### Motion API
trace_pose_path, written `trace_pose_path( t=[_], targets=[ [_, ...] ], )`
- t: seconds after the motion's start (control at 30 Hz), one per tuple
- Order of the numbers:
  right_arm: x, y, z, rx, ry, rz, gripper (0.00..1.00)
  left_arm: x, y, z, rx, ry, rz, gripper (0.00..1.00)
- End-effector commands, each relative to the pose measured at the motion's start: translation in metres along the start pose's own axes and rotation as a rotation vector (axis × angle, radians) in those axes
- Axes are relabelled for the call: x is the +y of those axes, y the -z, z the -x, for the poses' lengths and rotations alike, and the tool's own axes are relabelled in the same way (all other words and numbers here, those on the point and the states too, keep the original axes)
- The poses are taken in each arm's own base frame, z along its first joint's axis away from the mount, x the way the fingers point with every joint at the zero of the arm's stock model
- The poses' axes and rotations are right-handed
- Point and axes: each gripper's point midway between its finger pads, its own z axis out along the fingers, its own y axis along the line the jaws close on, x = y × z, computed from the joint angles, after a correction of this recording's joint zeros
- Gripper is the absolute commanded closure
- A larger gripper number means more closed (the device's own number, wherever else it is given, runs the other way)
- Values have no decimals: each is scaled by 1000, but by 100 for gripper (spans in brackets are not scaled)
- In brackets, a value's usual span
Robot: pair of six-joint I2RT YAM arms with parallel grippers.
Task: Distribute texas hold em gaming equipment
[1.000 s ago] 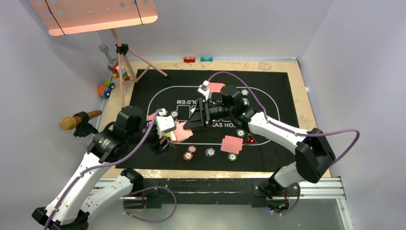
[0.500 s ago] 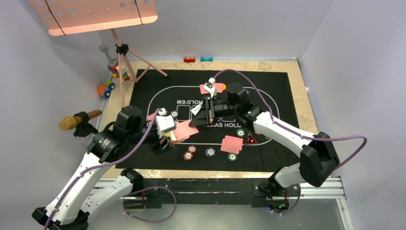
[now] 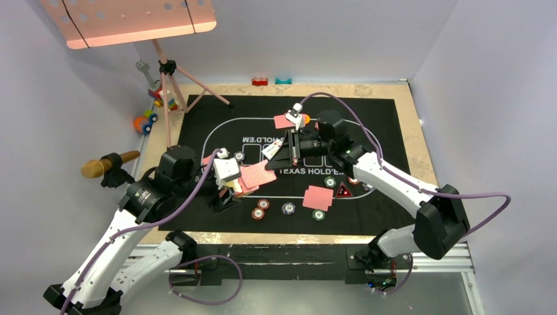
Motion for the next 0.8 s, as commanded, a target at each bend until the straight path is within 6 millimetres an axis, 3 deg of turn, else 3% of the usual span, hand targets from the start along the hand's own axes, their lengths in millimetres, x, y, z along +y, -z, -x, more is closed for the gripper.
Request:
trace_pose_path(
  t=[0.0,0.2,0.4,0.6,0.77],
  targets=[
    [48,18,12,-39,86,110,96,3,9,30,-104,-44,18,100],
    [59,36,23,-81,74,161,100,2,9,30,-102,-44,18,100],
    [43,59,45,-159,58,130,100,2,10,30,-101,-45,18,100],
    [-11,67,63,-213,5,31,100,1,10,29,-101,-45,15,100],
    [-83,52,76,-223,-35,-125,100,1,11,31,-105,-44,15,100]
  ],
)
